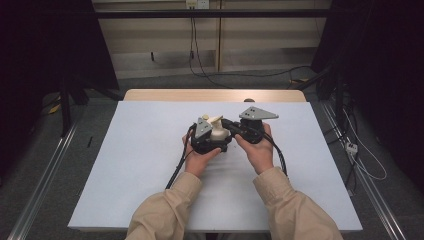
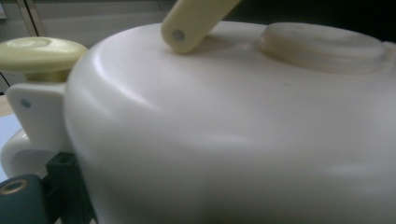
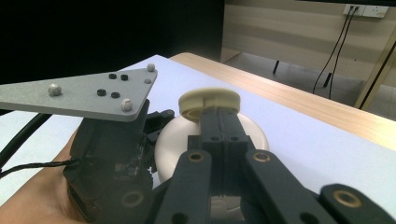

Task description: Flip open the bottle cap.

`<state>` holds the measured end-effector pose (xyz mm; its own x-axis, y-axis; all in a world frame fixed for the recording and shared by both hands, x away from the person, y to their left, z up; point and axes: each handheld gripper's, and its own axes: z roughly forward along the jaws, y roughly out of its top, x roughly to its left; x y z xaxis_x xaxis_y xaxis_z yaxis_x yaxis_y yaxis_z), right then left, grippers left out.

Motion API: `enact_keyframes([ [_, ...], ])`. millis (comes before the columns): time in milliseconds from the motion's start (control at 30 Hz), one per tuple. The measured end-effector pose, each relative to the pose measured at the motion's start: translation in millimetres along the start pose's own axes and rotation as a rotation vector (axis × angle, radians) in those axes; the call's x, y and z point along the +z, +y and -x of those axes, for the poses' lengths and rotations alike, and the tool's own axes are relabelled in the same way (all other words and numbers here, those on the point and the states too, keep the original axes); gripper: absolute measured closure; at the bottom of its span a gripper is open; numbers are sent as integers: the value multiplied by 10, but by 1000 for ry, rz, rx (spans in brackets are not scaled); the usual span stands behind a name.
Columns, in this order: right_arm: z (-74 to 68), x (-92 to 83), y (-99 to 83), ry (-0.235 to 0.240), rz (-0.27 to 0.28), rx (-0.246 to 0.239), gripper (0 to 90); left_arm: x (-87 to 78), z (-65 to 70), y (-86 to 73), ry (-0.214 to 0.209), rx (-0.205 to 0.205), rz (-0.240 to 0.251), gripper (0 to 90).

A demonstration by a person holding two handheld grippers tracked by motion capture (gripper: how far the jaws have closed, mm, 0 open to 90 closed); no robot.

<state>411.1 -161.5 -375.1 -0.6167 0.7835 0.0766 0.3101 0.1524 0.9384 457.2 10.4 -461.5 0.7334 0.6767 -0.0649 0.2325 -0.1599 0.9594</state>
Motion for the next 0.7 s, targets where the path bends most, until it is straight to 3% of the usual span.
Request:
enact_keyframes([
  [700, -3, 42, 61, -1, 1, -11, 900, 0, 0, 0, 0, 1, -1, 56],
])
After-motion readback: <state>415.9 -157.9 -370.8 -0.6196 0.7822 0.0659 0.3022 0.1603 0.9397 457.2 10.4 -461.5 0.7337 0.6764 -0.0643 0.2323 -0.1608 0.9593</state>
